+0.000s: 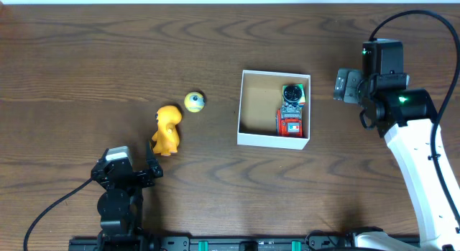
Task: Pack container
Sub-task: 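Open the right gripper to drop the wheel and raise it, then reach the left gripper down and grasp the orange dinosaur figure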
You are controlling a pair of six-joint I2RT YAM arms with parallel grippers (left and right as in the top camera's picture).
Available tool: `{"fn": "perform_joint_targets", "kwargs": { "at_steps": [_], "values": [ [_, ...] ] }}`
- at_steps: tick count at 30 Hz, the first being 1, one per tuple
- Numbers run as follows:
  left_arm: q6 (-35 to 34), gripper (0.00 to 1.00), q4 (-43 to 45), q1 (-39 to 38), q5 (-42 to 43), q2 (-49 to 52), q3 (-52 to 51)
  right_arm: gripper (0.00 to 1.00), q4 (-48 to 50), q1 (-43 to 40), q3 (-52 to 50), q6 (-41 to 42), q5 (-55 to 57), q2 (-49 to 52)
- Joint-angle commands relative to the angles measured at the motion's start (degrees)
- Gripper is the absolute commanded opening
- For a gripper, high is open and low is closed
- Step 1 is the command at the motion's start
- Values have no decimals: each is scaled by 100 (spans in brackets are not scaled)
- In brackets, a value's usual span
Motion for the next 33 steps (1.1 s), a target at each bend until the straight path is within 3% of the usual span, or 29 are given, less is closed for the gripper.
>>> {"fn": "perform_joint_targets", "kwargs": {
  "at_steps": [1,18,24,29,33],
  "values": [
    [81,98,-33,35,-46,-35,-144,99,-103,-42,59,61,83,-87],
    [-9,98,212,35,55,-35,-142,99,-127,-42,57,61,83,-87],
    [-343,98,321,35,1226,74,234,99,-127,-42,57,61,83,-87],
    [-372,98,-240,35,1178,1064,1292,99,-127,-42,57,61,83,-87],
    [-372,98,-1040,35,1185,2669,2575,99,-127,-42,57,61,83,-87]
  ]
}}
